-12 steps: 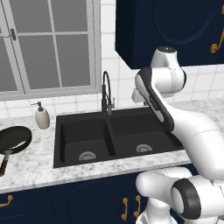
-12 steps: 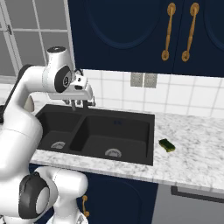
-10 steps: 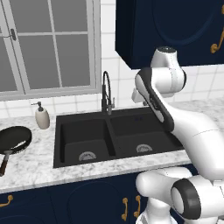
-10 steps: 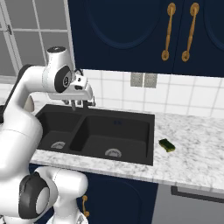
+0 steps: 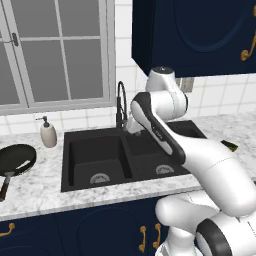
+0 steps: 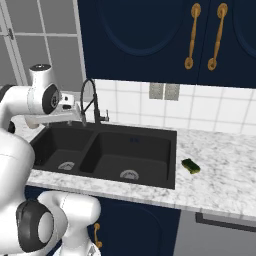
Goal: Pick the pan and sponge and place them into the sink. Then turn on the water.
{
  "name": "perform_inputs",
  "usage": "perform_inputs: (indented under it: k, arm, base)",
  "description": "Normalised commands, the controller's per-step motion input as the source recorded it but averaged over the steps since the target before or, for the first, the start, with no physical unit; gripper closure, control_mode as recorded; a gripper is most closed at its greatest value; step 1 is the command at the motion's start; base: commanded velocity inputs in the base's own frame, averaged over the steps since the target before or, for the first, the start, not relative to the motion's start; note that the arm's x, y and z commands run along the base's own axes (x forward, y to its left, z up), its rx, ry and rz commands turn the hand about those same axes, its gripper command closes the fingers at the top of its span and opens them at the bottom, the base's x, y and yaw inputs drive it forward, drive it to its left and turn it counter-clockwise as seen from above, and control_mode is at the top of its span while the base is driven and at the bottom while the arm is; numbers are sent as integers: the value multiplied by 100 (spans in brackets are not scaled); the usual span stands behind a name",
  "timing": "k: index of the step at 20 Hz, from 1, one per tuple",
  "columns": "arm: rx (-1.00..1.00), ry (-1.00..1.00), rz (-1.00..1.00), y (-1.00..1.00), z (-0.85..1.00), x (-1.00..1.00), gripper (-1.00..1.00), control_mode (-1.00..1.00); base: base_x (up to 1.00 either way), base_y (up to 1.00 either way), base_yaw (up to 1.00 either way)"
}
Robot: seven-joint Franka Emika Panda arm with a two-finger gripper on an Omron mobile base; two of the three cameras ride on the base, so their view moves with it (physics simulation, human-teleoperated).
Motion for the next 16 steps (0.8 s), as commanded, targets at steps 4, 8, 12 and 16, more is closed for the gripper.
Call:
perform_inputs:
  k: [4,8,12,16]
  arm:
    - [0,5,33,100,-21,0,-100,-100]
    - [-5,17,26,100,-15,0,-100,-100]
    - [-3,0,3,7,-1,0,-100,-100]
    - [-6,8,0,92,-23,25,-100,-100]
  base:
    - [0,0,0]
    - [0,0,0]
    - [0,0,0]
    - [0,0,0]
